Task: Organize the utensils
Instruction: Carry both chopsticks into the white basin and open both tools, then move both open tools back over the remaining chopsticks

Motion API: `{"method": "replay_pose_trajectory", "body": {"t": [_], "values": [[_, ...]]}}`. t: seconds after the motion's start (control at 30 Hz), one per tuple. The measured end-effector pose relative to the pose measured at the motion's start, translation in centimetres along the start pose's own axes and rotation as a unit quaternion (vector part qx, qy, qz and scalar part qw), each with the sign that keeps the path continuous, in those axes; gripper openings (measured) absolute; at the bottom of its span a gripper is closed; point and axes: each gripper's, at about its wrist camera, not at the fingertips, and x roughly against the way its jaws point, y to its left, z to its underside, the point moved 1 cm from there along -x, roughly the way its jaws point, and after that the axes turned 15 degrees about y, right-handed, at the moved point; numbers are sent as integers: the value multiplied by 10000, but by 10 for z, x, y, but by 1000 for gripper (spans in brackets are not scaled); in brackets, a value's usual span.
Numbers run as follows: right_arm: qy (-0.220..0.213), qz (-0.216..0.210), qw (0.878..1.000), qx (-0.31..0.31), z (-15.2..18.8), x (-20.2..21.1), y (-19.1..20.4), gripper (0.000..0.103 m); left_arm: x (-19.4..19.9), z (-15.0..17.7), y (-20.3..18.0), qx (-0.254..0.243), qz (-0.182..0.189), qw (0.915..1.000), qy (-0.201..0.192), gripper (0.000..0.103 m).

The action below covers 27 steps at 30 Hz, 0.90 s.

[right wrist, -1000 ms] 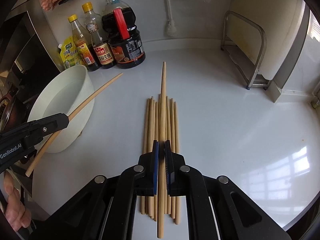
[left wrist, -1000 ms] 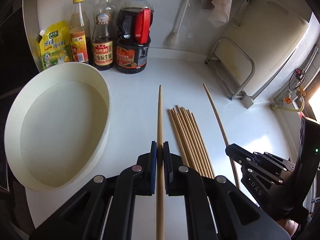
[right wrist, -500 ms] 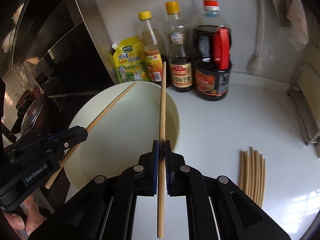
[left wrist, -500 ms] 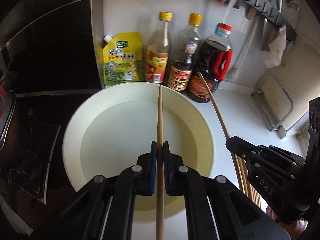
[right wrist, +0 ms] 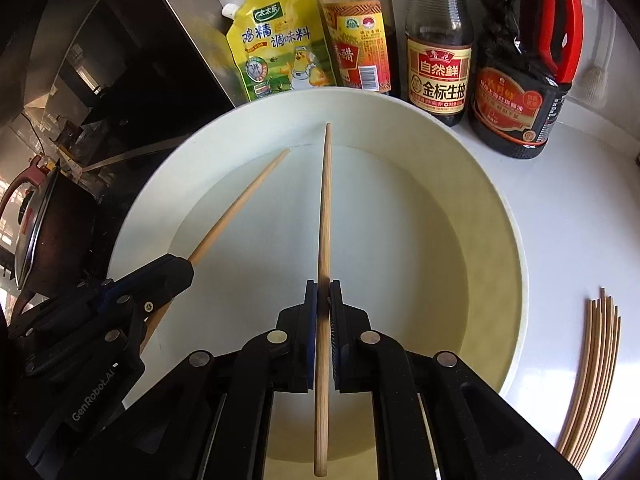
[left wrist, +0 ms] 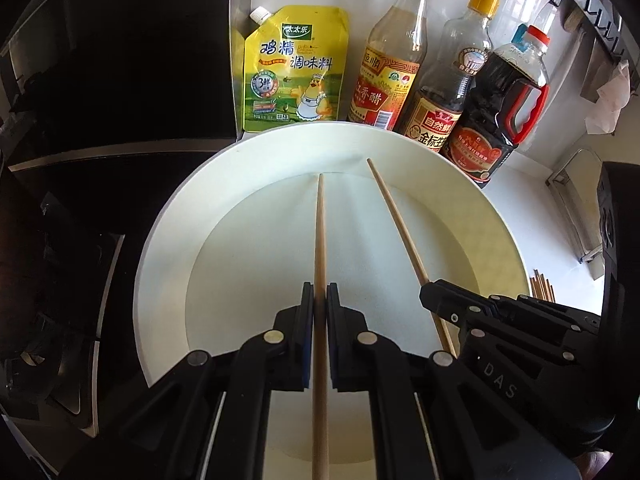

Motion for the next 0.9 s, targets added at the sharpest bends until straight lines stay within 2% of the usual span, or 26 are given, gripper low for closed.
{"method": "replay_pose_trajectory", "body": {"t": [0.1, 0.17, 0.23, 0.3, 0.67, 0.9], "values": [[35, -1, 10000, -65, -2, -6, -2, 6, -6, -2, 4, 25, -12, 10000, 63, 7], [38, 24, 9999, -95, -2, -8, -4, 7, -7, -3, 6, 82, 13, 9999, 74, 12], [-49, 63, 9999, -121, 0, -5, -7, 15, -5, -2, 7, 108, 19, 9999, 47, 32], [-139, 113, 9997, -141, 2, 0, -8, 18, -2, 0, 7, 125, -11, 9999, -18, 43], [-378, 222, 9989, -173, 27, 29, -17, 18, 16, 8, -3, 61, -97, 9999, -55, 43], [-526, 252, 9980, -252, 57, 53, -26, 19, 28, 25, -13, 12, -67, 9999, -106, 44]]}}
